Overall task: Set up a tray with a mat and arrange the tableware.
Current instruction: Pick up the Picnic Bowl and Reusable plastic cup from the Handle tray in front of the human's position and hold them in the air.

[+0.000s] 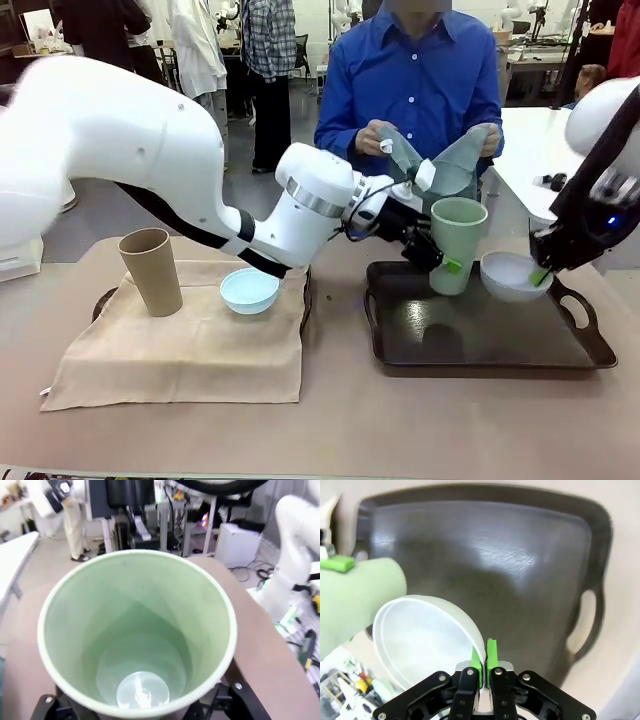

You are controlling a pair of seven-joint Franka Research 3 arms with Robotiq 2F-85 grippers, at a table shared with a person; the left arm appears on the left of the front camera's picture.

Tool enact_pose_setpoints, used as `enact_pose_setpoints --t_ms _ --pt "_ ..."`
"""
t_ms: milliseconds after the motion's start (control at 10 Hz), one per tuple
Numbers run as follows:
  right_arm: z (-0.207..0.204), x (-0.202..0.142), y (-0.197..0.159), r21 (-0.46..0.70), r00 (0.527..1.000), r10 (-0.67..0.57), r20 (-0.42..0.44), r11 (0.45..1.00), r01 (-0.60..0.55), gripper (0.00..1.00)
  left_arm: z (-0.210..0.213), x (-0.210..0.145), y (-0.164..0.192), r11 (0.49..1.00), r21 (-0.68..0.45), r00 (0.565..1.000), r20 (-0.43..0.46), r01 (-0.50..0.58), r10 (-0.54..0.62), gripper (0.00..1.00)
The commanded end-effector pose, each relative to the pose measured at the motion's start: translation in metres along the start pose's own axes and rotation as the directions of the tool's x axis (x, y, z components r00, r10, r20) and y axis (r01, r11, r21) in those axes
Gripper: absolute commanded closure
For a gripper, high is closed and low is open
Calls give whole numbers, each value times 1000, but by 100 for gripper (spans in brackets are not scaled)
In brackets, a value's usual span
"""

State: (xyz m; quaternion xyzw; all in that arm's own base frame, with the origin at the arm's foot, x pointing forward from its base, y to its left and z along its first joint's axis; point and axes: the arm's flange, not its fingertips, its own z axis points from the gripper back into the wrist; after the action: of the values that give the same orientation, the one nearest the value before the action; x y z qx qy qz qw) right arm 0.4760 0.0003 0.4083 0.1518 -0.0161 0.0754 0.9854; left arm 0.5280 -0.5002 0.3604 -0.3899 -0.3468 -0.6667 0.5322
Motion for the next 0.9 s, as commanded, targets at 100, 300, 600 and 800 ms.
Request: enact_pose_setpoints --t_ms 100,300,600,800 --pt "53 -44 21 -20 996 30 84 999 -29 100 33 37 -41 1000 12 997 -79 -2 3 100" --pt "75 -59 28 -56 994 24 107 998 -18 100 46 57 -58 999 26 994 -104 24 -22 100" --pt "89 -69 34 -64 992 19 124 998 -11 100 62 85 -76 998 55 992 -124 24 -18 100" --pt "86 -63 29 -53 994 18 106 999 -12 100 66 88 -79 996 88 991 -132 -5 17 100"
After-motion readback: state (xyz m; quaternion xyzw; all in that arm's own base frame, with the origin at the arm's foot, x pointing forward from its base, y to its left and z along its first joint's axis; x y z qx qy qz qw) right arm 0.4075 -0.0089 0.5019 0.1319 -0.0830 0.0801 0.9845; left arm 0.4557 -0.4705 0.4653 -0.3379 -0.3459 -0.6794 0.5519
